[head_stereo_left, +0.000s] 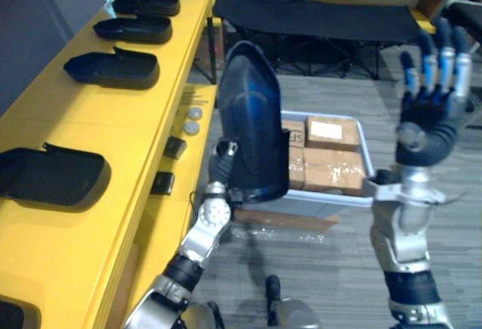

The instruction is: Walk over and take plastic housings, then place them on the shelf

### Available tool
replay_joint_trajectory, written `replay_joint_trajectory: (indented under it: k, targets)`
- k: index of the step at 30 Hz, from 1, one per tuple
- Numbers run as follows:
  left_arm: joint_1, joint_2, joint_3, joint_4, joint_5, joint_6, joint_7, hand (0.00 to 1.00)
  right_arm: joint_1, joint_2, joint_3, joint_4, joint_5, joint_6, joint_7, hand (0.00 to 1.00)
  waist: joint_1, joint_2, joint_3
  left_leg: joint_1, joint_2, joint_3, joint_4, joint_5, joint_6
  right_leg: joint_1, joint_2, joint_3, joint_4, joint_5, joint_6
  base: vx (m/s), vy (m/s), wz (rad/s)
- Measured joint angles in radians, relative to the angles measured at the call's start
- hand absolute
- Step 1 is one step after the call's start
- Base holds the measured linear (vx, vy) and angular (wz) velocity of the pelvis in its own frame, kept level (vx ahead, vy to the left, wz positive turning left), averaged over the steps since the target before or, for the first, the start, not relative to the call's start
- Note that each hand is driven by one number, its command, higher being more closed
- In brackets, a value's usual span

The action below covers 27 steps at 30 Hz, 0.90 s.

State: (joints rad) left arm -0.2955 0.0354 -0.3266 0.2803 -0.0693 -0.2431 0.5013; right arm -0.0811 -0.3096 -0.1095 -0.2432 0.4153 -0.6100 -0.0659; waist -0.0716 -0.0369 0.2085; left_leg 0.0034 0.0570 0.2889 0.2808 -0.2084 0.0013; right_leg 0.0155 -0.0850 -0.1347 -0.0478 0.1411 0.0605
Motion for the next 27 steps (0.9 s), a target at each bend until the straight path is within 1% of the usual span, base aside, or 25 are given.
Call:
replay_joint_trajectory:
  k: [2,3,5,7,9,11,14,16,19,20,21,22,23,24,25,27]
  targets:
    - [0.068,-0.005,0.034,-0.101,-0.005,-0.065,0.001,1.0,0.125,0.07,-0.04,0.001,0.004,0.021,-0.043,0.0,-0.002,0.007,-0.011,0.01,-0.002,0.005,-0.01,0.0,0.0,0.001,0.0,0.002,0.001,0.003,0.005,0.0,0.017,-0.06]
    - [0.091,-0.004,0.041,-0.138,-0.009,-0.082,-0.002,1.0,0.158,0.09,-0.045,0.002,0.003,0.025,-0.061,0.0,-0.002,0.009,-0.012,0.015,-0.002,0.01,-0.015,0.001,-0.001,0.001,-0.001,0.005,0.002,0.002,0.006,0.0,0.021,-0.14]
    - [0.192,-0.004,0.05,-0.298,-0.062,-0.142,-0.018,1.0,0.3,0.179,-0.062,0.002,0.001,0.044,-0.144,0.0,-0.011,0.018,-0.017,0.03,-0.006,0.026,-0.034,0.0,-0.001,-0.001,-0.002,0.022,0.003,-0.004,0.009,0.0,0.028,-0.18]
    - [0.27,-0.003,0.05,-0.386,-0.093,-0.174,-0.049,1.0,0.409,0.242,-0.063,-0.001,0.004,0.046,-0.185,0.0,-0.027,0.027,-0.025,0.037,-0.009,0.027,-0.047,0.0,-0.001,-0.003,-0.003,0.024,0.012,-0.016,0.012,0.0,0.028,-0.08]
    - [0.335,0.002,0.05,-0.426,-0.145,-0.211,-0.09,1.0,0.507,0.296,-0.067,-0.007,0.064,0.039,-0.196,0.0,-0.04,0.036,-0.029,0.05,-0.014,0.042,-0.065,0.001,-0.001,-0.015,-0.007,0.034,0.032,-0.03,0.012,-0.01,0.028,-0.14]
    - [0.359,0.006,0.051,-0.43,-0.187,-0.223,-0.103,1.0,0.525,0.31,-0.087,-0.008,0.066,0.033,-0.199,0.0,-0.054,0.037,-0.03,0.054,-0.016,0.049,-0.07,0.001,-0.001,-0.017,-0.009,0.04,0.041,-0.043,0.012,-0.04,0.023,-0.12]
    - [0.379,0.022,0.052,-0.444,-0.209,-0.238,-0.117,1.0,0.537,0.311,-0.121,-0.008,0.06,0.017,-0.197,0.0,-0.056,0.039,-0.03,0.068,-0.019,0.056,-0.083,0.001,-0.001,-0.017,-0.013,0.053,0.054,-0.051,0.014,-0.04,0.03,-0.07]
    - [0.383,0.033,0.065,-0.474,-0.206,-0.243,-0.114,1.0,0.531,0.308,-0.136,-0.008,0.056,0.017,-0.191,0.0,-0.054,0.04,-0.031,0.069,-0.022,0.05,-0.088,0.005,0.0,-0.018,-0.016,0.049,0.061,-0.057,0.014,-0.03,0.021,0.08]
    - [0.397,0.037,0.159,-0.544,-0.165,-0.244,-0.07,1.0,0.494,0.292,-0.155,-0.008,0.046,0.018,-0.132,0.0,-0.053,0.051,-0.033,0.066,-0.036,0.022,-0.108,0.018,0.003,-0.016,-0.029,0.02,0.065,-0.066,0.02,-0.02,0.01,0.28]
    - [0.411,0.038,0.21,-0.583,-0.137,-0.242,-0.037,1.0,0.471,0.273,-0.148,-0.008,0.048,0.025,-0.091,0.0,-0.048,0.057,-0.033,0.065,-0.043,0.002,-0.117,0.025,0.007,-0.012,-0.037,-0.004,0.067,-0.069,0.021,-0.01,0.017,0.41]
    - [0.422,0.038,0.238,-0.607,-0.117,-0.241,-0.019,1.0,0.456,0.262,-0.141,-0.008,0.055,0.037,-0.064,0.0,-0.047,0.059,-0.033,0.064,-0.047,-0.01,-0.121,0.028,0.007,-0.009,-0.04,-0.009,0.067,-0.07,0.022,0.0,0.015,0.58]
    - [0.439,0.038,0.291,-0.652,-0.078,-0.233,0.024,1.0,0.423,0.239,-0.121,-0.008,0.073,0.064,-0.005,0.0,-0.036,0.064,-0.03,0.064,-0.054,-0.035,-0.128,0.035,0.009,0.004,-0.046,-0.039,0.065,-0.071,0.024,0.01,0.012,0.66]
    - [0.46,0.038,0.344,-0.701,-0.061,-0.229,0.055,1.0,0.391,0.212,-0.065,-0.008,0.084,0.081,0.032,0.0,-0.016,0.067,-0.03,0.062,-0.06,-0.065,-0.135,0.042,0.01,0.018,-0.054,-0.067,0.059,-0.073,0.027,0.02,0.012,0.72]
    - [0.47,0.038,0.369,-0.727,-0.043,-0.223,0.074,1.0,0.372,0.202,-0.031,-0.008,0.082,0.091,0.046,0.0,-0.007,0.068,-0.029,0.059,-0.064,-0.083,-0.135,0.045,0.01,0.025,-0.057,-0.088,0.054,-0.074,0.029,0.02,-0.005,0.8]
    - [0.491,0.035,0.417,-0.776,-0.026,-0.213,0.108,1.0,0.323,0.182,0.044,-0.008,0.079,0.112,0.054,0.0,0.021,0.071,-0.031,0.045,-0.07,-0.116,-0.134,0.052,0.012,0.03,-0.062,-0.119,0.049,-0.075,0.031,0.04,-0.004,0.89]
    - [0.535,0.03,0.495,-0.844,0.012,-0.204,0.165,1.0,0.204,0.16,0.164,-0.005,0.048,0.127,0.059,0.0,0.085,0.073,-0.027,0.026,-0.086,-0.188,-0.137,0.074,0.013,0.058,-0.071,-0.198,0.022,-0.07,0.039,0.03,-0.025,1.04]
